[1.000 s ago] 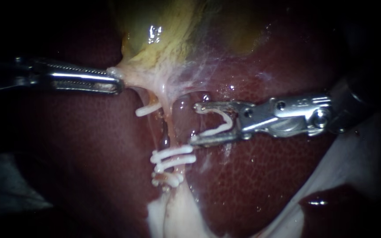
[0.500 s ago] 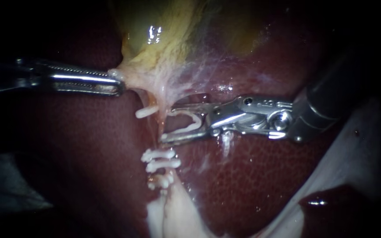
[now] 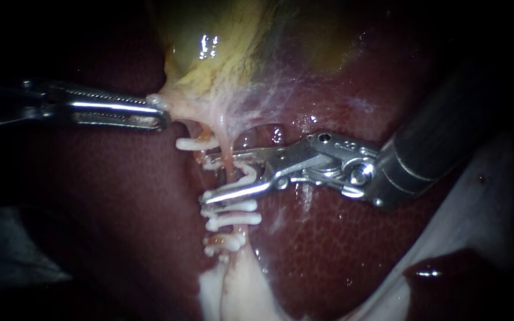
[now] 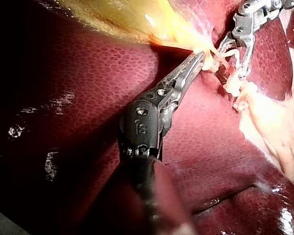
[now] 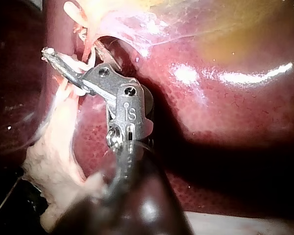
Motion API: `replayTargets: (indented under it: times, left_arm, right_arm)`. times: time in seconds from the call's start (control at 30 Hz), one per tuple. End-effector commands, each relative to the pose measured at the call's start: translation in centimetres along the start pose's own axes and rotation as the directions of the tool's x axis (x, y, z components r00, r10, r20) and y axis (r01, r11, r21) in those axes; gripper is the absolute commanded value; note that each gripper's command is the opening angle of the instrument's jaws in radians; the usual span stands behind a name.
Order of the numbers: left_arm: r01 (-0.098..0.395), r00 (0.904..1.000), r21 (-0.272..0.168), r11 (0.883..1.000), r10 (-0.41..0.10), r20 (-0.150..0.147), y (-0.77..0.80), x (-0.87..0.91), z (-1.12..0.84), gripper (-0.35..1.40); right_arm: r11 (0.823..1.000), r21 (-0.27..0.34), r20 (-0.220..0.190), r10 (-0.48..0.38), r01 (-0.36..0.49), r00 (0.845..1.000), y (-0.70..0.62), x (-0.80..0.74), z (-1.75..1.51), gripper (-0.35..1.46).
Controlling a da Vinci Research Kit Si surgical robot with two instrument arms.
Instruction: Clipping third clip right tube
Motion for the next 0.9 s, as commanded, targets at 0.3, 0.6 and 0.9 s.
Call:
replayTargets:
  times: [0.3, 0.6, 0.9]
  left_arm:
    - [0.000, 1.0000, 0.001, 1.000, 0.000, 0.000, 0.00, -0.01, 0.00, -0.35]
    - [0.000, 1.0000, 0.001, 1.000, 0.000, 0.000, -0.01, -0.01, 0.01, -0.35]
    - [0.000, 1.0000, 0.001, 1.000, 0.000, 0.000, -0.01, -0.01, 0.01, -0.35]
  right_arm:
    - [0.999, 0.048, -0.070, 0.020, -0.017, 0.997, -0.16, 0.26, -0.03, 0.50]
    - [0.998, 0.056, -0.084, 0.033, -0.028, 0.996, -0.21, 0.38, -0.09, 0.43]
    - [0.998, 0.046, -0.090, 0.056, -0.052, 0.994, -0.25, 0.46, -0.17, 0.10]
